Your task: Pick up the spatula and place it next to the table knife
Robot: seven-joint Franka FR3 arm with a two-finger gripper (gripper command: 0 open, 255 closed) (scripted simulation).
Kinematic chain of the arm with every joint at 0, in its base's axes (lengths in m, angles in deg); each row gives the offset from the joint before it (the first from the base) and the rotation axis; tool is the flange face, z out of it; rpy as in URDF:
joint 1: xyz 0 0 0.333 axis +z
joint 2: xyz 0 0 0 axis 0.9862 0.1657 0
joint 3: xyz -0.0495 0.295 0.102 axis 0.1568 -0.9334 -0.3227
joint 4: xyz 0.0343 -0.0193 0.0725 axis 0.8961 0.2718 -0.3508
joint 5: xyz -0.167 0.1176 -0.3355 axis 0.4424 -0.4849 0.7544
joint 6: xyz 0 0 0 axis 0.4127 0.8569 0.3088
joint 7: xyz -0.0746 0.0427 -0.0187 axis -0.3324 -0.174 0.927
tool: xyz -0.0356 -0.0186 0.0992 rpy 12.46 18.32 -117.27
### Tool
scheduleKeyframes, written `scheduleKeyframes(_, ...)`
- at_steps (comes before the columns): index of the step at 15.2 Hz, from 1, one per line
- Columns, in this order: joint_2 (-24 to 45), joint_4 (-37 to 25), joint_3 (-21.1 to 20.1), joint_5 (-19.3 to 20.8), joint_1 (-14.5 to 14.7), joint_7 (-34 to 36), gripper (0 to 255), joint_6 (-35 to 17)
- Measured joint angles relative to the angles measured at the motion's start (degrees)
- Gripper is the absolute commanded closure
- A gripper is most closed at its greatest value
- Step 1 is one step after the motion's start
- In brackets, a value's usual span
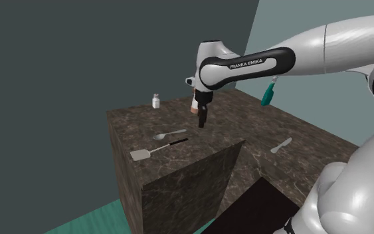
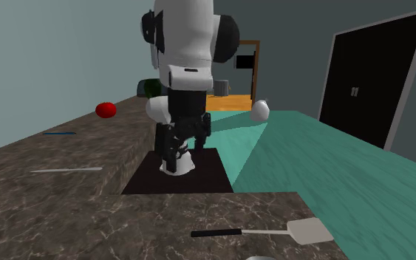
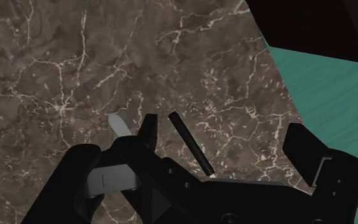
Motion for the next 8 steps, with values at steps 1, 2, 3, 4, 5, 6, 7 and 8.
scheduleKeyframes(1, 1.8, -1.3, -0.2, -0.1, 0.4, -1.8, 0, -0.5)
scheduleKeyframes(2, 3.8, -2.5, -0.7, -0.2, 0.9, -3.2, 0, -1.3)
scheduleKeyframes(3, 5.6, -3.7, -1.1, -0.2, 1.4, -4.7, 0, -1.8)
scheduleKeyframes(4, 7.2, -5.2, -1.5, -0.3, 1.8, -6.3, 0, -1.8)
scheduleKeyframes(5, 8.9, -6.0, -1.8, -0.2, 2.0, -8.0, 0, -2.7)
scheduleKeyframes(6, 10.6, -7.1, -2.4, -0.2, 2.6, -9.3, 0, -3.2)
scheduleKeyframes(7, 11.9, -8.0, -2.9, -0.1, 3.0, -10.6, 0, -3.5)
scheduleKeyframes(8, 13.2, -8.9, -3.5, 0.0, 3.6, -11.7, 0, -3.9)
